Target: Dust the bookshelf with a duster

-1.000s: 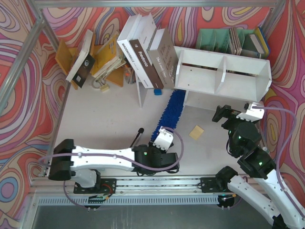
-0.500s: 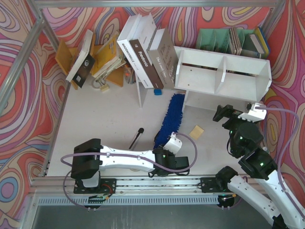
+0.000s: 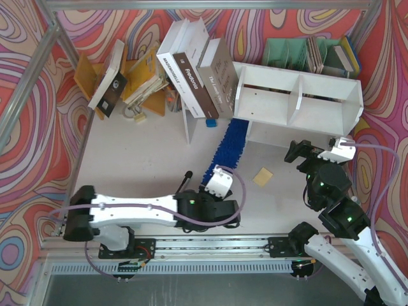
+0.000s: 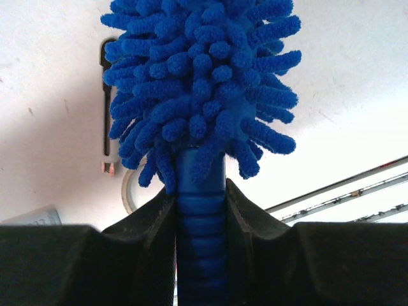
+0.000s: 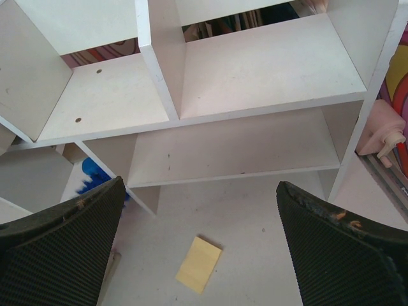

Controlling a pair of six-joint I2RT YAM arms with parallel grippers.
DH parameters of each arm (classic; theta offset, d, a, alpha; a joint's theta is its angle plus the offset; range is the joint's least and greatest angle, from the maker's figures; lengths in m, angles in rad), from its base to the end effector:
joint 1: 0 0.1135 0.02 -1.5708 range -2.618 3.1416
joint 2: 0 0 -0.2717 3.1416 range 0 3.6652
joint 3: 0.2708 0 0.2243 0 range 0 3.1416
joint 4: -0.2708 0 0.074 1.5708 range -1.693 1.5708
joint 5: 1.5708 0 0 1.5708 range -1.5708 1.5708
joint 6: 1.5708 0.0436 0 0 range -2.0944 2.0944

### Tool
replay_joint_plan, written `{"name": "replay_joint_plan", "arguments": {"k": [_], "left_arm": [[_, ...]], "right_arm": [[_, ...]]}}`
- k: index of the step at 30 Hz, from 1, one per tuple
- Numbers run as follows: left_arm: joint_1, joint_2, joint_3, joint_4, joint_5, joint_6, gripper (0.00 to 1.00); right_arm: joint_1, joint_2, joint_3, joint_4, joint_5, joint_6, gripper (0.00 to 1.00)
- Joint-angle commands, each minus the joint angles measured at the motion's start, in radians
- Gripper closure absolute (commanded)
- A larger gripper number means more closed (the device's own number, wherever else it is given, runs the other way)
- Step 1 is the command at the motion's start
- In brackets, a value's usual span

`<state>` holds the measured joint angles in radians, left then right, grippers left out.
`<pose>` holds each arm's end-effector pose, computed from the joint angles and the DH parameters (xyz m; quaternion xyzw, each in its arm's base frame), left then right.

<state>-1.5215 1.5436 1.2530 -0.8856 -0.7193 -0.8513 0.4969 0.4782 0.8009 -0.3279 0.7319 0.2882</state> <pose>0.0424 -0.2762 0.2821 0.2367 0.8895 -0.0407 0.3887 0.0764 0.0083 0.3634 0.1820 0.6847 0.0175 0.7055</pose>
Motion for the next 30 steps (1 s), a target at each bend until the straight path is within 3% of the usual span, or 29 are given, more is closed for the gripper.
{"name": "replay_joint_plan", "arguments": {"k": [1, 9, 18, 30], "left_arm": [[-0.009, -0.140, -0.043, 0.078, -0.114, 0.075, 1.00], [-0.009, -0.256, -0.127, 0.176, -0.120, 0.103, 1.00], [-0.009, -0.150, -0.101, 0.158, -0.099, 0.053, 1.00], [-0.009, -0.174, -0.046, 0.190, -0.205, 0.141, 1.00]], "right_arm": [[-0.001, 0.003, -0.008, 0.007, 0.008, -0.008, 0.10], [-0.001, 0.008, -0.008, 0.008, 0.008, -0.008, 0.10], [-0.001, 0.011, -0.006, 0.004, 0.003, -0.004, 0.11], [-0.001, -0.001, -0.007, 0.000, 0.009, -0.003, 0.10]]}}
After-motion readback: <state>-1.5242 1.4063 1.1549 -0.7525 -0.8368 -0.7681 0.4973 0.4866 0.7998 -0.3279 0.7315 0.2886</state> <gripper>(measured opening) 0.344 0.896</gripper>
